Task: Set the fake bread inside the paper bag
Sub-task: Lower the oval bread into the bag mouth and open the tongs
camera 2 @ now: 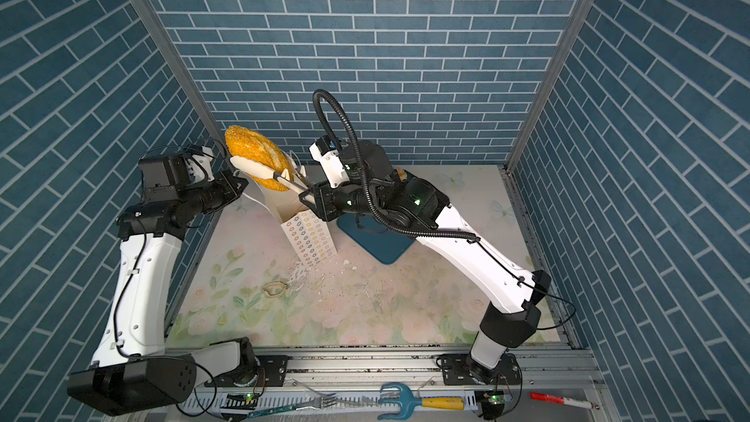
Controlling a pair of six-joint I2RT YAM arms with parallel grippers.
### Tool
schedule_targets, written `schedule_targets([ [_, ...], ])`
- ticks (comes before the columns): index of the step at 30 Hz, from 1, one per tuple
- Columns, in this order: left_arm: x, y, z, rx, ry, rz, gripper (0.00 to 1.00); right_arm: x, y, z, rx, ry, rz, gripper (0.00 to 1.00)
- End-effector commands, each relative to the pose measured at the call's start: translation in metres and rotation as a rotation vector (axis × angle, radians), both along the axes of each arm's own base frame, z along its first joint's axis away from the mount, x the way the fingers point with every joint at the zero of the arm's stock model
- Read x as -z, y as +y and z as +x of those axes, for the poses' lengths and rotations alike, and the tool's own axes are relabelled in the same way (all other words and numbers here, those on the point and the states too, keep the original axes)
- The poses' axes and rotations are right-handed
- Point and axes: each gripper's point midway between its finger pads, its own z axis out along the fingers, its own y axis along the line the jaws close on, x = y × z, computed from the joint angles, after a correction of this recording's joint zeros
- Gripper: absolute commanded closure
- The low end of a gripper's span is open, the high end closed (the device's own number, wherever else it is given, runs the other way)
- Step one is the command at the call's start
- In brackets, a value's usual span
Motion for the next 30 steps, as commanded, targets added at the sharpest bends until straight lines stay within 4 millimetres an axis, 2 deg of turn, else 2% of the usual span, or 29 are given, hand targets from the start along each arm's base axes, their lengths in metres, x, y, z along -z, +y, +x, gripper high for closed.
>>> schedule_targets([
  [1, -0.003, 0.001, -0.004, -0.006, -0.011, 0.003, 1.0, -0.009, 0.004, 0.005, 0.006, -0.034, 0.043, 0.72],
  [5, -0.001, 0.002, -0.005, -0.006, -0.006, 0.008, 1.0, 0.006, 0.002, 0.019, 0.049, -0.021, 0.026, 0.72],
  [11, -0.002, 0.001, -0.008, -0.006, -0.009, 0.007, 1.0, 0.025, 0.004, 0.026, 0.066, -0.022, -0.004, 0.71],
  [18, -0.003, 0.001, -0.008, -0.006, -0.011, 0.006, 1.0, 0.035, 0.013, 0.042, 0.094, -0.059, -0.064, 0.71],
  [21, -0.003, 0.001, -0.009, -0.005, -0.009, 0.008, 1.0, 0.053, 0.016, 0.048, 0.109, -0.036, -0.134, 0.71],
  [24, -0.003, 0.001, -0.009, -0.006, -0.008, 0.008, 1.0, 0.066, 0.014, 0.053, 0.134, -0.024, -0.178, 0.71],
  [30, -0.001, 0.001, -0.009, -0.006, -0.004, 0.007, 1.0, 0.081, 0.007, 0.056, 0.162, -0.028, -0.244, 0.66],
])
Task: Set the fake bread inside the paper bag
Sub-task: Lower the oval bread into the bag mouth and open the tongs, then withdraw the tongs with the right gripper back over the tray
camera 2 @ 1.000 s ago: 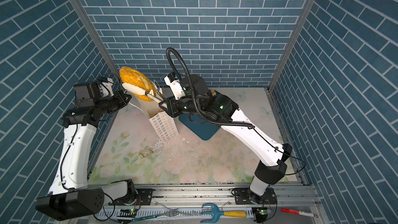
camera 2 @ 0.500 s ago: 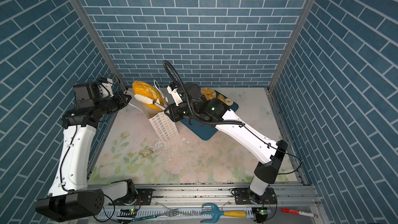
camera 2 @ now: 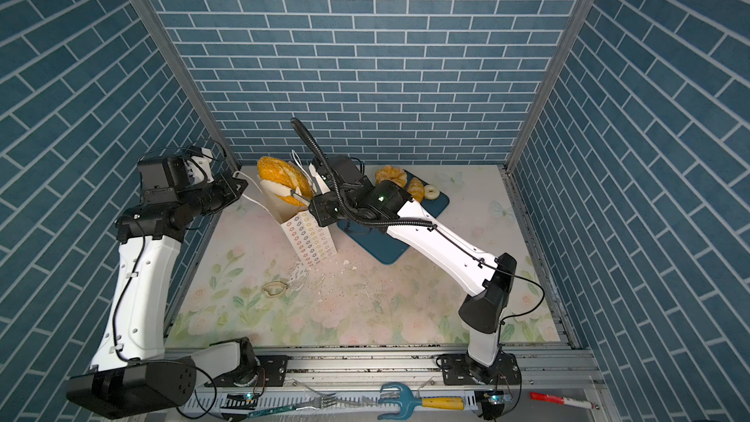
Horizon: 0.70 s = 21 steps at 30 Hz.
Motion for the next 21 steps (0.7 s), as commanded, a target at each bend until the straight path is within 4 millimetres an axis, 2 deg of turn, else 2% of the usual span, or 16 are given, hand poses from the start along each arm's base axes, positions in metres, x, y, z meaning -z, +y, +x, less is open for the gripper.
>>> schedule_targets([
  [1, -0.001, 0.002, -0.004, -0.005, -0.007, 0.008, 1.0, -0.017, -0.005, 0.006, 0.017, -0.073, 0.001, 0.64],
  [5, 0.0, 0.002, -0.004, -0.005, -0.001, 0.007, 1.0, -0.01, -0.007, 0.004, 0.005, -0.078, -0.061, 0.57],
  [9, 0.0, 0.002, -0.001, -0.006, 0.0, 0.008, 1.0, -0.014, -0.005, 0.004, -0.004, -0.095, -0.07, 0.51],
  [17, 0.003, 0.003, 0.002, -0.005, 0.011, 0.007, 1.0, -0.039, -0.005, 0.003, -0.038, -0.162, -0.06, 0.48],
  [19, 0.004, 0.004, 0.003, -0.007, 0.014, 0.008, 1.0, -0.05, -0.007, 0.001, -0.043, -0.178, -0.044, 0.49],
  [21, 0.004, 0.004, 0.004, -0.008, 0.015, 0.008, 1.0, -0.069, -0.006, -0.004, -0.066, -0.209, 0.002, 0.51],
])
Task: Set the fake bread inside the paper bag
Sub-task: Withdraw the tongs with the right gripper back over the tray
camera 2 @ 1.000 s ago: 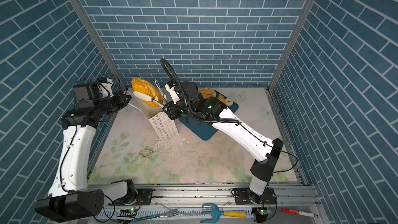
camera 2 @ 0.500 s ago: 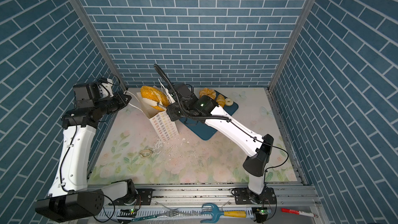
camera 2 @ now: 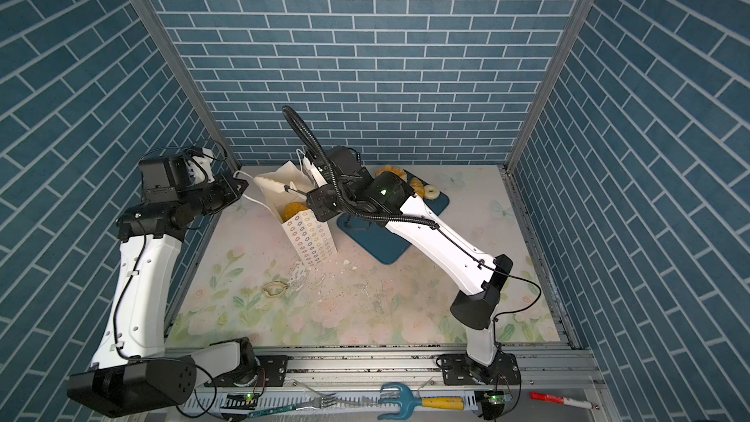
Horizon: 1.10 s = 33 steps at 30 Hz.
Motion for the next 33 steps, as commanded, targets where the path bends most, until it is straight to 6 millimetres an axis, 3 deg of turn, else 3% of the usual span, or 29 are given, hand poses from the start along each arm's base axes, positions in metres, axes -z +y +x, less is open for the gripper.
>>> schedule_targets([
  [1, 0.001, 0.003, 0.002, -0.006, 0.004, 0.008, 1.0, -0.039, -0.003, -0.007, -0.052, -0.097, 0.061, 0.52],
  [5, 0.001, 0.003, 0.003, -0.005, 0.004, 0.007, 1.0, -0.066, -0.015, -0.01, -0.061, -0.187, 0.086, 0.53],
  [11, 0.001, 0.001, 0.002, 0.001, 0.005, 0.003, 1.0, -0.099, -0.05, -0.004, -0.001, -0.302, 0.067, 0.54],
  [18, -0.003, 0.001, 0.0, 0.001, -0.003, 0.009, 1.0, -0.095, -0.118, 0.031, 0.19, -0.29, 0.024, 0.54],
  [21, -0.004, 0.001, -0.001, 0.001, -0.003, 0.007, 1.0, -0.082, -0.155, 0.054, 0.307, -0.246, 0.008, 0.54],
  [24, -0.004, 0.0, 0.0, -0.002, -0.003, 0.005, 1.0, -0.051, -0.189, 0.074, 0.422, -0.195, -0.075, 0.54],
  [29, -0.006, 0.0, 0.0, -0.005, -0.004, 0.009, 1.0, 0.022, -0.252, 0.111, 0.635, -0.031, -0.209, 0.54],
  [33, -0.007, 0.0, -0.001, -0.009, 0.004, 0.018, 1.0, 0.071, -0.283, 0.132, 0.709, 0.087, -0.252, 0.54],
])
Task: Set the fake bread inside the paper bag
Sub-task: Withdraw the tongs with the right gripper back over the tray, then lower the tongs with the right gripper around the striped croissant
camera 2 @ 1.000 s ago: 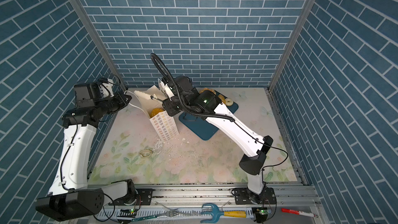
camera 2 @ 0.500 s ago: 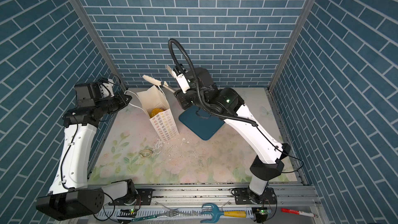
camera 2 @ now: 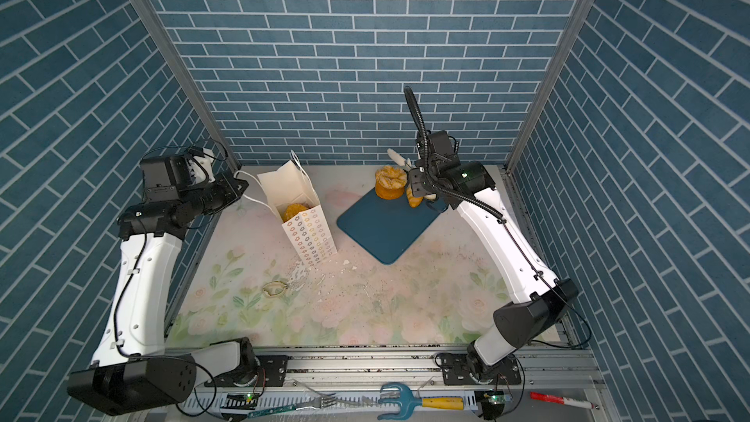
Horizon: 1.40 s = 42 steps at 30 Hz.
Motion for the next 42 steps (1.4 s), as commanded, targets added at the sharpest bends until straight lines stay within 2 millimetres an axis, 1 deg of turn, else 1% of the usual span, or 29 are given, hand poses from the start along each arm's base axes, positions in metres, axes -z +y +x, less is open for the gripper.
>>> schedule_targets([
  [1, -0.007, 0.001, -0.002, -0.008, -0.003, 0.016, 1.0, 0.021, -0.023, 0.016, 0.096, 0.046, 0.029, 0.54],
  [5, -0.003, 0.002, -0.004, -0.016, 0.01, 0.023, 1.0, 0.056, -0.039, 0.034, 0.113, 0.133, -0.027, 0.55],
  [9, 0.003, 0.004, -0.004, -0.023, 0.032, 0.032, 1.0, 0.085, -0.036, 0.045, 0.048, 0.215, -0.056, 0.55],
  [12, 0.007, 0.005, -0.002, -0.026, 0.046, 0.038, 1.0, 0.099, -0.033, 0.052, 0.008, 0.245, -0.089, 0.55],
  [21, 0.006, 0.009, -0.003, -0.043, 0.052, 0.054, 1.0, 0.121, -0.02, 0.076, -0.067, 0.289, -0.132, 0.53],
  [25, 0.008, 0.01, -0.004, -0.048, 0.061, 0.058, 1.0, 0.129, -0.016, 0.083, -0.083, 0.304, -0.156, 0.53],
  [28, 0.007, 0.01, -0.003, -0.05, 0.059, 0.056, 1.0, 0.139, -0.015, 0.086, -0.102, 0.325, -0.189, 0.55],
  [30, 0.006, 0.01, -0.003, -0.052, 0.058, 0.058, 1.0, 0.144, -0.013, 0.086, -0.128, 0.334, -0.21, 0.57],
  [35, 0.005, 0.009, -0.003, -0.054, 0.059, 0.061, 1.0, 0.152, -0.002, 0.079, -0.184, 0.352, -0.232, 0.6],
  [37, 0.004, 0.009, -0.003, -0.052, 0.056, 0.061, 1.0, 0.156, -0.001, 0.076, -0.183, 0.366, -0.237, 0.62],
  [42, 0.002, 0.008, -0.003, -0.049, 0.051, 0.062, 1.0, 0.157, -0.006, 0.068, -0.167, 0.38, -0.241, 0.63],
])
